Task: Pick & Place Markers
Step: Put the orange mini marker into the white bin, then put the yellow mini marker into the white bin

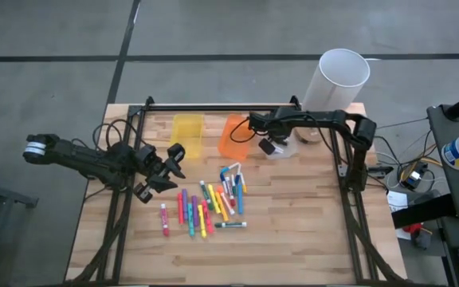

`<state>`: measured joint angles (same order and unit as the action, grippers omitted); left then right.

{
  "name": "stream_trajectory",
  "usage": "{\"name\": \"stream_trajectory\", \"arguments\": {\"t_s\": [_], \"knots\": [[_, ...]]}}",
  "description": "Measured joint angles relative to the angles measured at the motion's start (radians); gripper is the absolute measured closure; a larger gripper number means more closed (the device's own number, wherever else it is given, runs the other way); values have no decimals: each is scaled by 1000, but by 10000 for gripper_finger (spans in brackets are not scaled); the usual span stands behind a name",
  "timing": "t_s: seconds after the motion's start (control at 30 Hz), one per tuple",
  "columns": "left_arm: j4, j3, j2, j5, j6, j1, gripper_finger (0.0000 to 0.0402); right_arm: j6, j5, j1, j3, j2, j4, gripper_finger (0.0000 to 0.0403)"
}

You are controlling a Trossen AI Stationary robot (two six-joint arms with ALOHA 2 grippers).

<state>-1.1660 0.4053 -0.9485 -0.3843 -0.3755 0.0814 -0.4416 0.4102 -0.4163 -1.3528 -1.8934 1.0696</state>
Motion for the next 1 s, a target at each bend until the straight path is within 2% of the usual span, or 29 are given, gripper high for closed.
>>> {"name": "stream_trajectory", "arguments": {"t_s": [0.6,0.7,1.0], "knots": [[0,0,0,0,0,0,268,6,-2,1,11,-2,-1,363],[0,0,0,0,1,0,268,6,1,1,11,-2,-1,347],[0,0,0,0,0,0,268,-1,9,1,11,-2,-4,266]]}}
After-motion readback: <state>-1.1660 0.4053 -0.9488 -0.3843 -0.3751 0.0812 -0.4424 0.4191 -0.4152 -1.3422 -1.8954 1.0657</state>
